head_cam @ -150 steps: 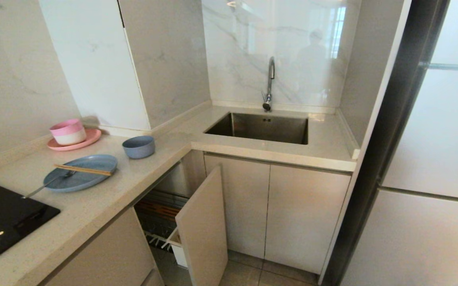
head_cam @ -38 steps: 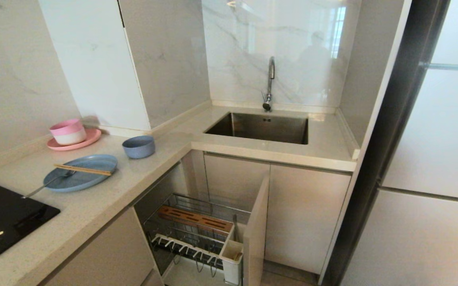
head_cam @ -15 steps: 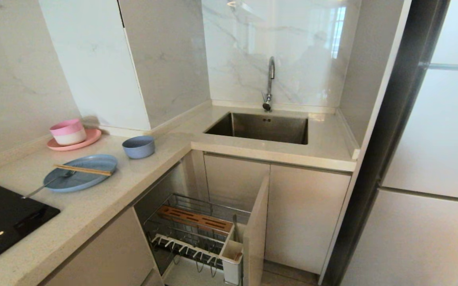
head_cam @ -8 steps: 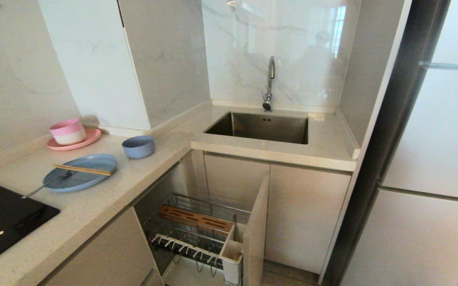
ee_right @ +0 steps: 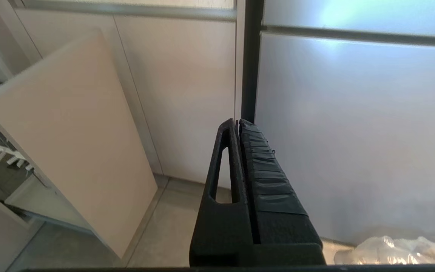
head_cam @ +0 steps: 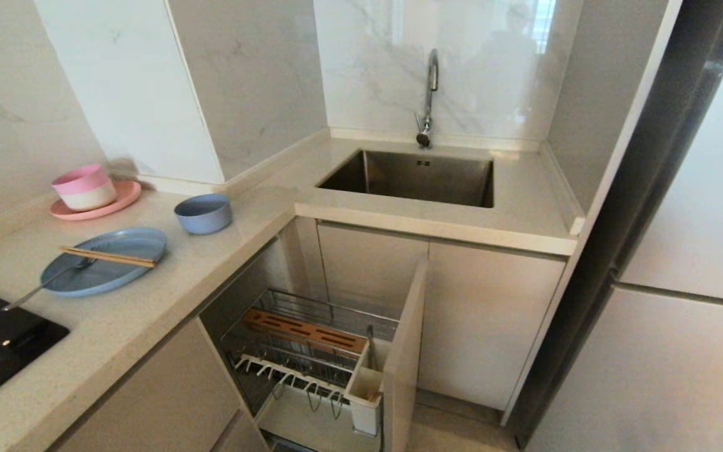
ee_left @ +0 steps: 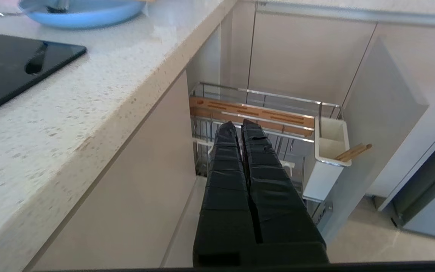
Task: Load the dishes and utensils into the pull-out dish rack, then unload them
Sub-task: Pick up the bowl and place it in the cupboard
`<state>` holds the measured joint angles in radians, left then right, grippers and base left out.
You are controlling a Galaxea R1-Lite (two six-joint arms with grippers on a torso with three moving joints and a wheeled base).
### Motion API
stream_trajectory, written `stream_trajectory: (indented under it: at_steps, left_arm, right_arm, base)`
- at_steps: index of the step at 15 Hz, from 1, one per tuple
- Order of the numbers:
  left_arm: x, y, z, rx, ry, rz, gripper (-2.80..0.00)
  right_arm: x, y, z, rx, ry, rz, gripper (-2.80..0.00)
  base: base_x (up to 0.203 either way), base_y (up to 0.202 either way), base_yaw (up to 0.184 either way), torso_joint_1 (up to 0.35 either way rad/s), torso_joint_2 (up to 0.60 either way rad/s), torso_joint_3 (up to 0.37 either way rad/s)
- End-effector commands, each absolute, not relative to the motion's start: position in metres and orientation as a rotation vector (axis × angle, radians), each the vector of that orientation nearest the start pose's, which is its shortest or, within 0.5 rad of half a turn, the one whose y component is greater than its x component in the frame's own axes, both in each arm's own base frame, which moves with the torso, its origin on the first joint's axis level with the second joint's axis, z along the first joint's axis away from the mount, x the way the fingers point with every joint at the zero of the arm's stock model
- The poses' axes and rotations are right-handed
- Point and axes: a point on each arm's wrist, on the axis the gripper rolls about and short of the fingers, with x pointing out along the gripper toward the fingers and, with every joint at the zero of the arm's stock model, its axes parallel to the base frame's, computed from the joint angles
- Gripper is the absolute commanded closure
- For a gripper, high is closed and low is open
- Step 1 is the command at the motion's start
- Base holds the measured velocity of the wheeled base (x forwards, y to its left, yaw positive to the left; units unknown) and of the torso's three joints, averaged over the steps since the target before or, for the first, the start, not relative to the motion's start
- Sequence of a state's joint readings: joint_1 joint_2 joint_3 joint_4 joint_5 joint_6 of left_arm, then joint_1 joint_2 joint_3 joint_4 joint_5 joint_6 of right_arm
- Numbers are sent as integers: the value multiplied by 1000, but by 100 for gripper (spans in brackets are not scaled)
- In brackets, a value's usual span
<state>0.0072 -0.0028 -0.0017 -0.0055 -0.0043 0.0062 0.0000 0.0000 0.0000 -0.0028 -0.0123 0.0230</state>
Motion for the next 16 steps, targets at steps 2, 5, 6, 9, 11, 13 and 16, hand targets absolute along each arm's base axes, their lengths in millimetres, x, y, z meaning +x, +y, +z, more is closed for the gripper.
stream_trajectory:
  at_steps: [2,5,6,9,11,13,16]
  left_arm:
    - [-23,0,76,6,-11,3,0]
    - [-23,0,77,6,-12,3,0]
    - [-23,0,77,6,-12,3,0]
    - [-23,0,77,6,-12,3,0]
    - [-23,0,77,6,-12,3,0]
    - [-23,0,77,6,-14,3,0]
    - [-23,0,77,6,-13,3,0]
  right_arm:
    - [-23,0,76,23,-2,-12,0]
    - [-23,0,76,23,-2,-12,0]
    - [-23,0,76,23,-3,-12,0]
    - [-23,0,76,23,-2,-12,0]
    - [-23,0,76,23,-2,-12,0]
    - [-23,0,76,23,-2,-12,0]
    - [-23,0,76,23,-3,-12,0]
  base:
    - [0,0,0,3,4,-198]
    - [0,0,0,8,4,-196]
    - [0,0,0,3,2,-193]
    - [0,0,0,7,0,-203]
    - [0,0,0,5,5,-193]
    - [0,0,0,3,2,-197]
    - [0,0,0,2,1,-197]
